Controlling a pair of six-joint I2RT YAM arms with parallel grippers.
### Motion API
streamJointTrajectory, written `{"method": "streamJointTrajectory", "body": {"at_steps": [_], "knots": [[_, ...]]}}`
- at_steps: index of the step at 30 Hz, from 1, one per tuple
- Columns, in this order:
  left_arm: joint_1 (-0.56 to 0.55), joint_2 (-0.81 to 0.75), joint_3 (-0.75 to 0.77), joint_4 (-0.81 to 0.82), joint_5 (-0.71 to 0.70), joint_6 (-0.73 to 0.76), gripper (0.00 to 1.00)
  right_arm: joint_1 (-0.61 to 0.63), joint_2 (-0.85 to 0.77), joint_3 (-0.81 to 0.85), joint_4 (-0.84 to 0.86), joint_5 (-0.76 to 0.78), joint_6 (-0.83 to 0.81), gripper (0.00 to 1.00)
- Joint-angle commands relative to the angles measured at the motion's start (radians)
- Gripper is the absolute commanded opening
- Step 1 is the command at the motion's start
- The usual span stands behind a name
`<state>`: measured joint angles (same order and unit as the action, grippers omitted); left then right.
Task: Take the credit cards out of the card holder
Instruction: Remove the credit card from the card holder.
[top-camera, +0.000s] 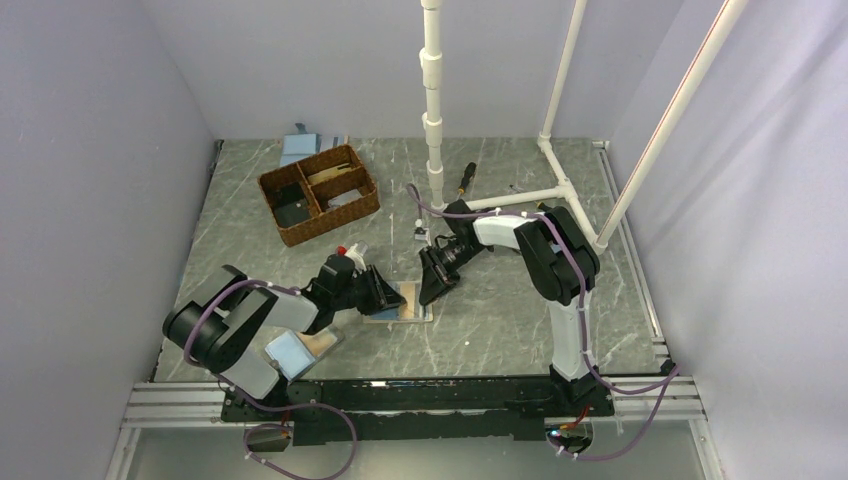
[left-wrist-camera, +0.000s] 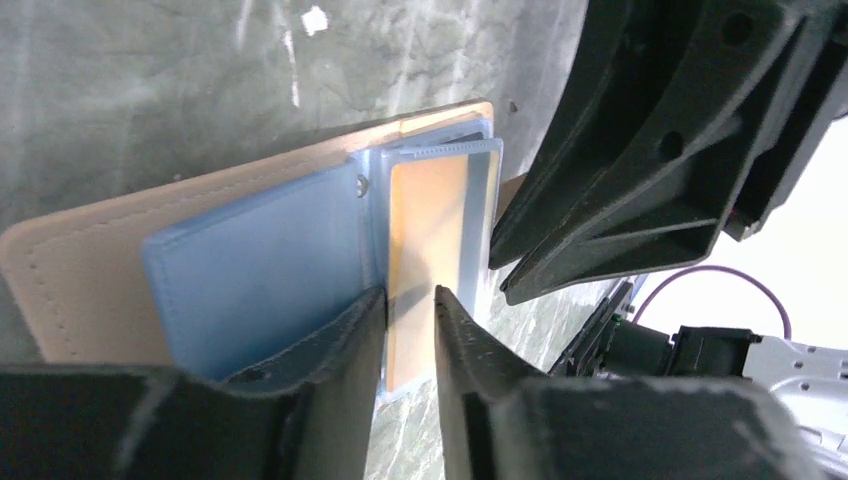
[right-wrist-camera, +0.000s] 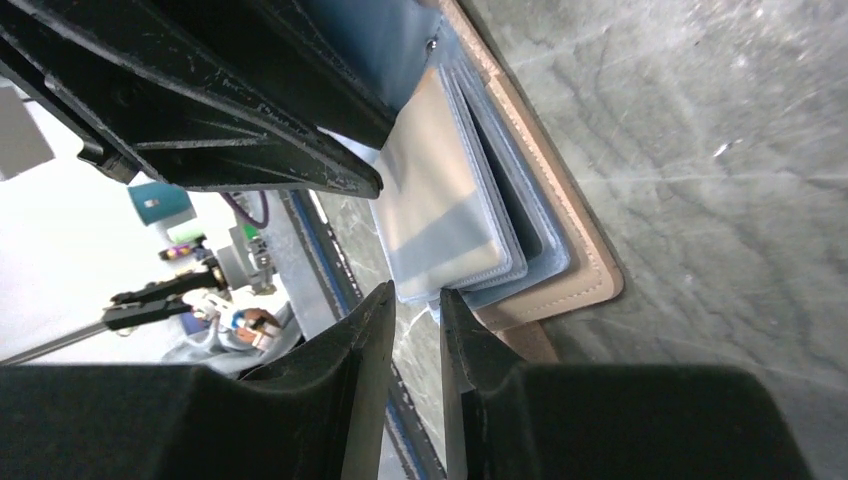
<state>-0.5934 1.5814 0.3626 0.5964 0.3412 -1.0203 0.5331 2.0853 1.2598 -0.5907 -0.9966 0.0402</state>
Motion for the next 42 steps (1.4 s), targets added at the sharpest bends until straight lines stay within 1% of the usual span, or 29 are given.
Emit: {"method": "streamJointTrajectory", "body": {"at_steps": [1,3,5,12,17,20,24,27,30,33,39,42], "knots": [[-0.032,0.07,-0.045,-0.025,0.015,0.018,0.39,0.031,-0.018,0.002,0.144,-0.206,0.071,0.25],[-0.033,0.059,-0.052,-0.011,0.022,0.023,0.46,0.025,-0.019,-0.005,0.159,-0.214,0.083,0.25],[-0.032,0.049,-0.053,-0.007,0.031,0.034,0.51,0.023,-0.021,-0.008,0.168,-0.217,0.094,0.25],[-0.032,0.049,-0.049,0.022,0.075,0.065,0.62,0.015,-0.028,-0.022,0.214,-0.224,0.137,0.25],[-0.032,0.096,-0.047,0.088,0.121,0.059,0.68,0.009,-0.025,-0.03,0.244,-0.223,0.165,0.25],[-0.033,0.119,-0.055,0.146,0.139,0.052,0.69,0.008,-0.015,-0.028,0.249,-0.203,0.171,0.25],[-0.032,0.117,-0.059,0.155,0.145,0.053,0.69,0.003,-0.009,-0.032,0.256,-0.182,0.182,0.25],[-0.032,0.099,-0.058,0.136,0.145,0.062,0.7,-0.004,-0.007,-0.032,0.262,-0.18,0.19,0.25],[-0.032,0.077,-0.06,0.122,0.151,0.074,0.75,-0.005,-0.007,-0.036,0.272,-0.188,0.198,0.25],[-0.032,0.056,-0.061,0.113,0.16,0.085,0.79,-0.005,-0.006,-0.034,0.27,-0.188,0.196,0.25],[-0.032,0.006,-0.061,0.067,0.167,0.126,0.8,-0.008,-0.004,-0.034,0.267,-0.18,0.197,0.26],[-0.032,-0.011,-0.057,0.03,0.161,0.132,0.78,-0.008,-0.001,-0.033,0.261,-0.171,0.193,0.26]]}}
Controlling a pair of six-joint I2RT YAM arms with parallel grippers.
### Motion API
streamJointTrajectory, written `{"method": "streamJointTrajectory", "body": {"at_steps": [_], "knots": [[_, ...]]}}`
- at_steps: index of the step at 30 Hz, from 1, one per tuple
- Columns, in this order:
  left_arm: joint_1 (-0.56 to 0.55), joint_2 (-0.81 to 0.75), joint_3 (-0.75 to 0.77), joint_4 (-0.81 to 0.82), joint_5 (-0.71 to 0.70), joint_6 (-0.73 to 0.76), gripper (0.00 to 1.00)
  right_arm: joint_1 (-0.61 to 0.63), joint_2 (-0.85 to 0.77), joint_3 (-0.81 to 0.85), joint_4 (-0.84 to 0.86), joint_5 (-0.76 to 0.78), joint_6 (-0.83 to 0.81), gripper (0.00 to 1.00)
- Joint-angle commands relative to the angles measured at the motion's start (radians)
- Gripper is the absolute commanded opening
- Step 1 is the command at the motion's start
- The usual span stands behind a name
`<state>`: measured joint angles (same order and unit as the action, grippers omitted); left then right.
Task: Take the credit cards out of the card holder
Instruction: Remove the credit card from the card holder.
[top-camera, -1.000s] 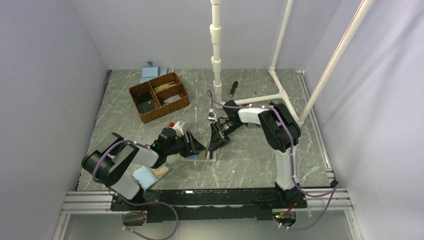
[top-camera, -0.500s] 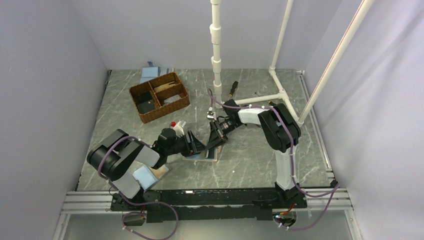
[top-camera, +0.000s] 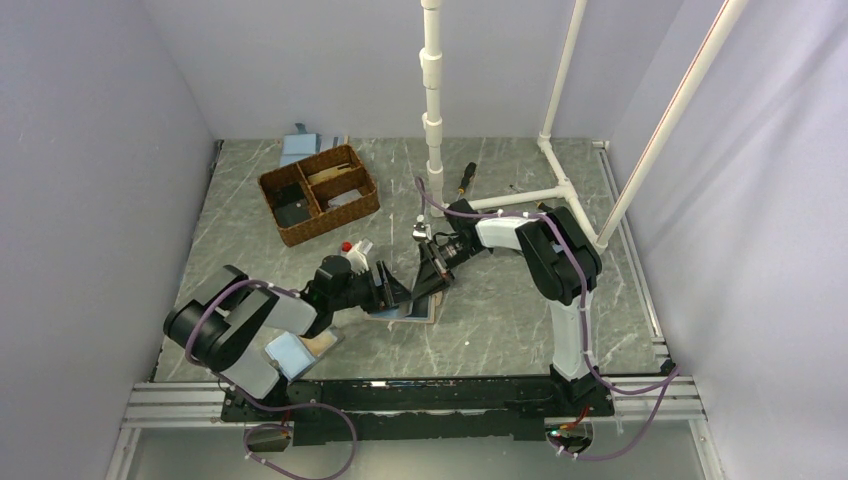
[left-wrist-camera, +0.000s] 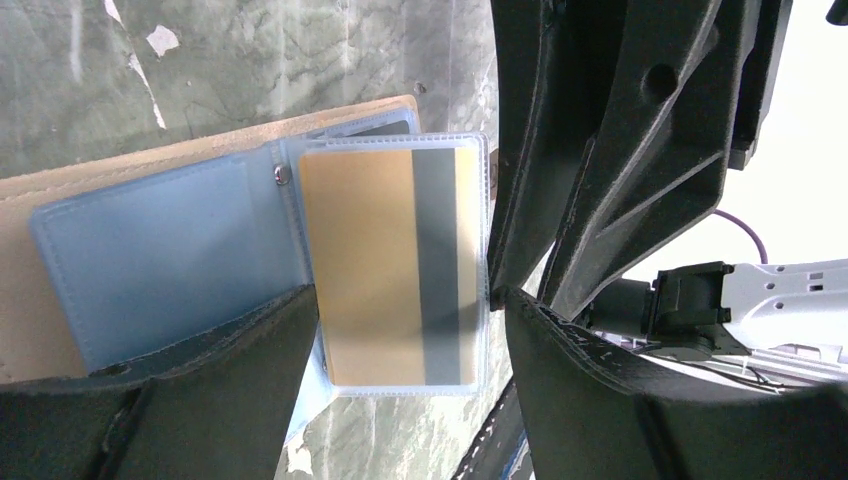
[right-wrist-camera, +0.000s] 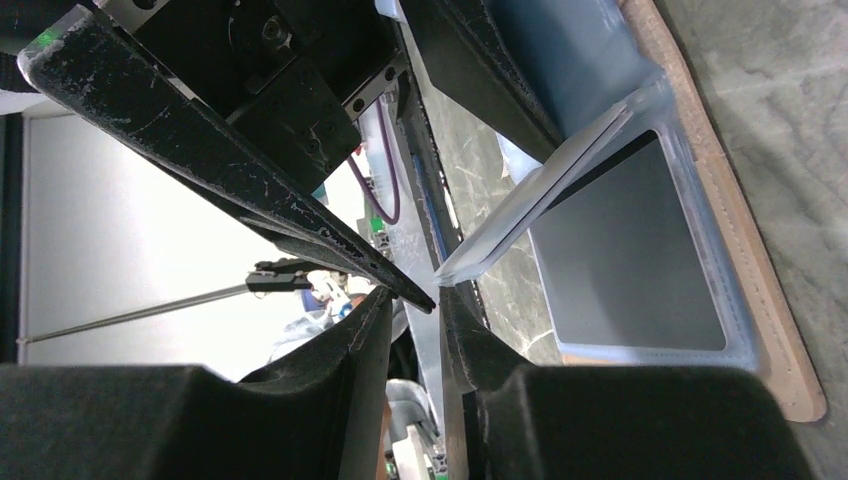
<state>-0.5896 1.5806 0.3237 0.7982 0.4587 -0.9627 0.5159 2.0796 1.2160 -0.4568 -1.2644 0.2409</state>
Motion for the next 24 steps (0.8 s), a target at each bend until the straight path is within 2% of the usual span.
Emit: {"method": "streamJointTrajectory", "body": {"at_steps": [1,9,14,24], "knots": [[-0.036,-0.011,-0.017,-0.178,0.039,0.073,0.78,0.009,0.005,0.011,0.127,0.097,-0.008,0.26],[-0.036,0.044,-0.021,-0.128,0.049,0.039,0.68,0.002,0.007,0.01,0.127,0.1,-0.006,0.27],[-0.025,0.072,-0.028,-0.074,0.073,0.018,0.53,-0.005,0.007,0.01,0.126,0.108,-0.006,0.27],[-0.006,0.044,-0.042,-0.079,0.088,0.019,0.51,-0.067,0.008,-0.008,0.143,0.145,0.018,0.28]]}}
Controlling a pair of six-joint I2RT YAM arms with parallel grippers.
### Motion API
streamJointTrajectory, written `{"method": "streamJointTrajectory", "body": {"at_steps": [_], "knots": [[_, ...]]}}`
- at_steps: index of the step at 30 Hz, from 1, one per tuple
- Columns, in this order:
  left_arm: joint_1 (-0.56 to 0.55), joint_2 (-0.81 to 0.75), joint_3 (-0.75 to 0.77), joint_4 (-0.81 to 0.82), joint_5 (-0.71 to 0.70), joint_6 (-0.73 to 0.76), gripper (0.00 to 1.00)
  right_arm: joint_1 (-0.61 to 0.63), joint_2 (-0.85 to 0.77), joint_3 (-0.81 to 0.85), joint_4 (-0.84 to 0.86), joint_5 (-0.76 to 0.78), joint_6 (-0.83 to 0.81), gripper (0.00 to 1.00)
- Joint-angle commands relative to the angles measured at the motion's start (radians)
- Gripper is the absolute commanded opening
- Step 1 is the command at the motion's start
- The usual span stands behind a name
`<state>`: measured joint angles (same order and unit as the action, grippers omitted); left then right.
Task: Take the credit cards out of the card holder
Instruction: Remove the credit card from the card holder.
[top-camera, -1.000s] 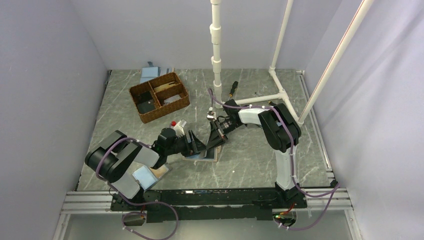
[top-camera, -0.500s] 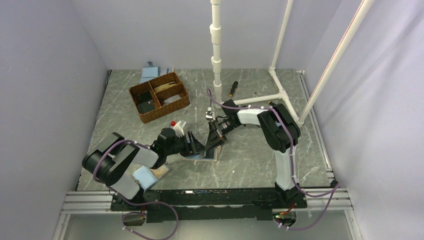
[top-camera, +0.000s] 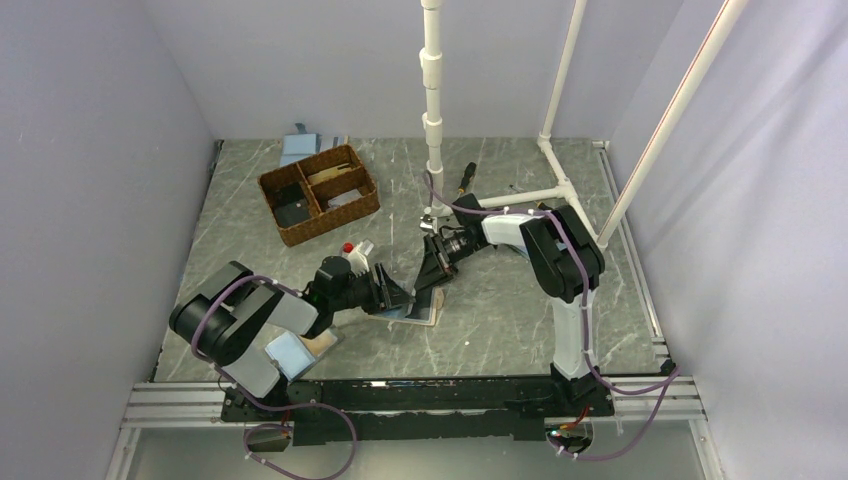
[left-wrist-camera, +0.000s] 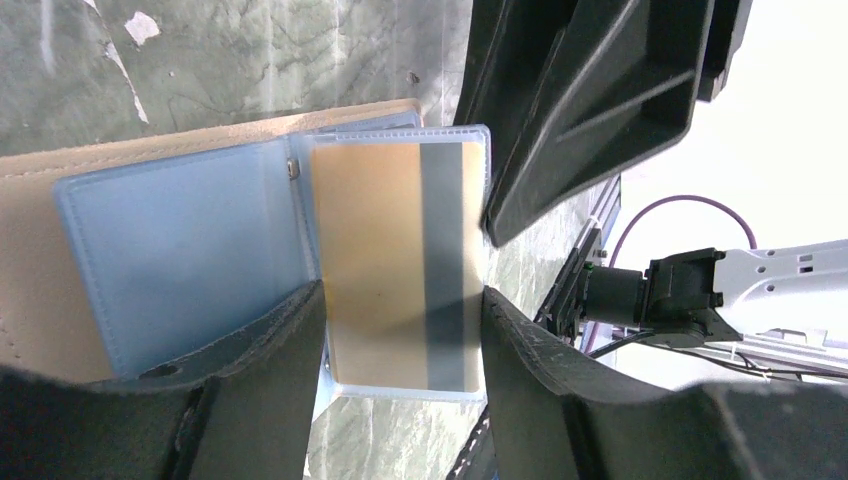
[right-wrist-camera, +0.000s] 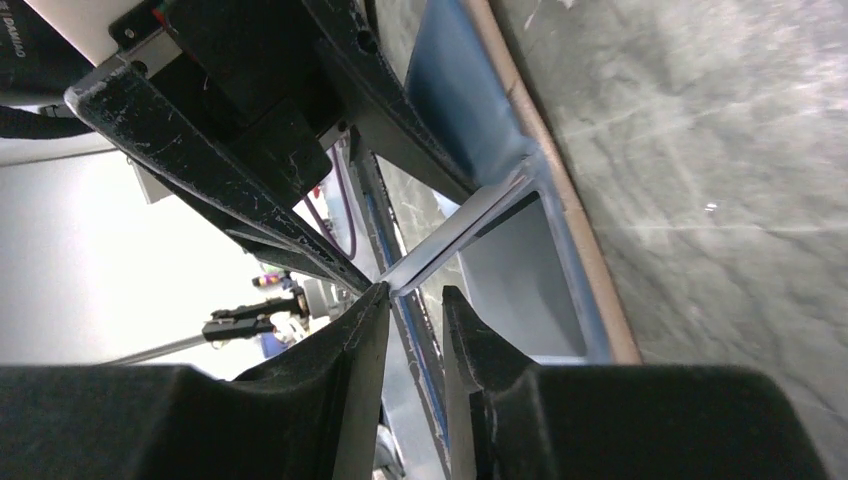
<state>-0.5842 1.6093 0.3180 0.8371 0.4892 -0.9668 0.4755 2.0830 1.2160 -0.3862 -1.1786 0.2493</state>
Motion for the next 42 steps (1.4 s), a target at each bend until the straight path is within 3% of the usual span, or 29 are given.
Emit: {"method": "streamJointTrajectory", "body": {"at_steps": [1,12,32,42], "knots": [[-0.011,0.019,-0.036,-0.114,0.062,0.023,0.51,-0.03,0.004,-0.009,0.076,0.06,0.013,0.28],[-0.01,0.113,-0.034,0.01,0.113,-0.005,0.51,-0.031,0.012,-0.008,0.08,0.068,0.018,0.3],[-0.002,0.098,-0.06,0.018,0.079,-0.03,0.66,-0.012,0.021,0.029,-0.015,0.147,-0.08,0.26],[0.003,0.056,-0.064,-0.035,0.067,-0.017,0.67,-0.012,0.023,0.033,-0.022,0.151,-0.087,0.27]]}}
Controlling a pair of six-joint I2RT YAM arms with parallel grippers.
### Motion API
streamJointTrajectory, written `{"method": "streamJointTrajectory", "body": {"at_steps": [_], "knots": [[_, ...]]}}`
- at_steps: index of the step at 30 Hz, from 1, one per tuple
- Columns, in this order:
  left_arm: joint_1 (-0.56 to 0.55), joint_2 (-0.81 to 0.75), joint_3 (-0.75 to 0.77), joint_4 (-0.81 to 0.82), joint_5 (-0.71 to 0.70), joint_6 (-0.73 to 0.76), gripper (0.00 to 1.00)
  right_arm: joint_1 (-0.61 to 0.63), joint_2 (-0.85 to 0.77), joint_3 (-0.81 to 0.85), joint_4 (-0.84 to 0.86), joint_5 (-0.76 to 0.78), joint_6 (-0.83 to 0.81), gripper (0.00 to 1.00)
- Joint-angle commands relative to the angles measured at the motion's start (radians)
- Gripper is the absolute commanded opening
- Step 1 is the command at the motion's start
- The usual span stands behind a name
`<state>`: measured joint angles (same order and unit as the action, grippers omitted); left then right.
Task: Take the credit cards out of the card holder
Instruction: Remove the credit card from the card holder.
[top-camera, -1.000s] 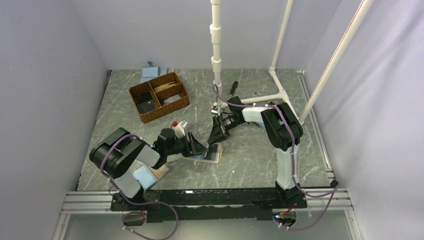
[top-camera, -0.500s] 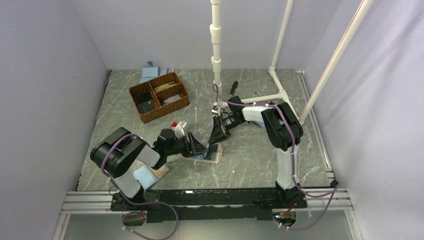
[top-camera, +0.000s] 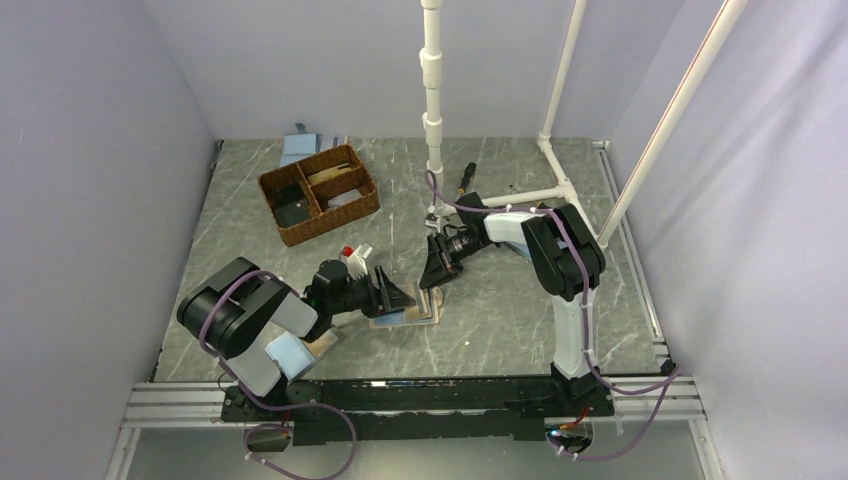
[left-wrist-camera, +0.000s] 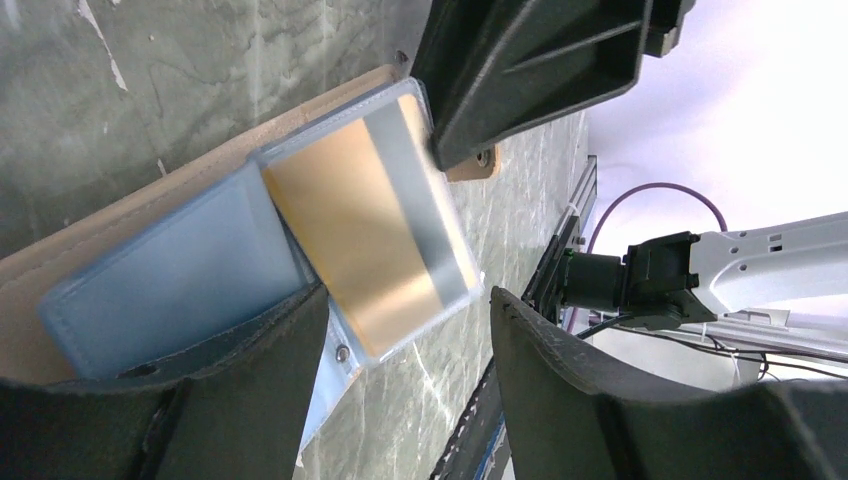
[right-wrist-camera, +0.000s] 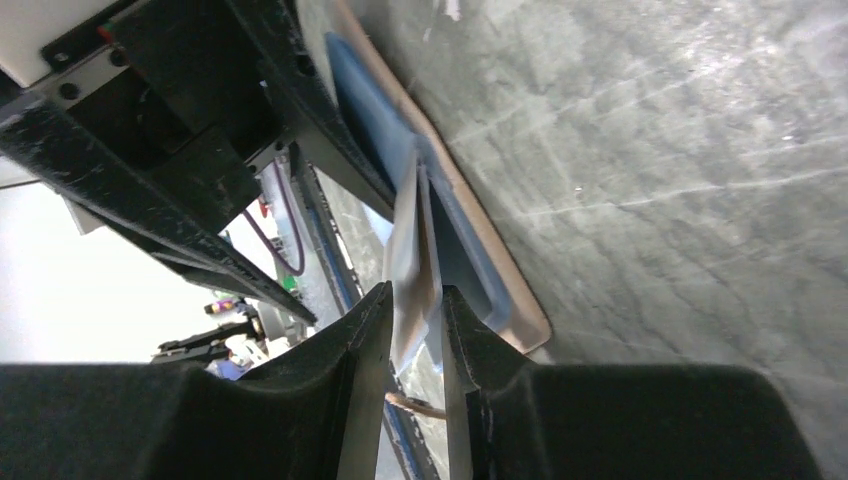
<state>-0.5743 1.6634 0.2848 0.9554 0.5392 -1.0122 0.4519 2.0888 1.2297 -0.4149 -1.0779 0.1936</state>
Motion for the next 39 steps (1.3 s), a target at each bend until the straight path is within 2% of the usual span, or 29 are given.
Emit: {"method": "streamJointTrajectory", "body": {"at_steps": [1,13,20,28,39], "knots": [[-0.007,0.0,-0.03,-0.158,0.016,0.03,0.67,0.011,0.016,0.019,0.007,0.049,-0.032,0.27],[-0.007,0.011,-0.011,-0.172,0.013,0.041,0.69,0.037,0.008,0.03,0.001,0.009,-0.05,0.26],[-0.007,-0.024,-0.001,-0.248,-0.01,0.064,0.7,0.045,-0.027,0.021,0.034,-0.093,-0.052,0.26],[-0.007,-0.038,-0.01,-0.244,-0.013,0.067,0.7,0.06,-0.041,0.024,0.036,-0.152,-0.066,0.27],[-0.009,-0.073,0.002,-0.267,-0.004,0.078,0.7,0.073,-0.035,0.024,0.035,-0.127,-0.057,0.24]]}}
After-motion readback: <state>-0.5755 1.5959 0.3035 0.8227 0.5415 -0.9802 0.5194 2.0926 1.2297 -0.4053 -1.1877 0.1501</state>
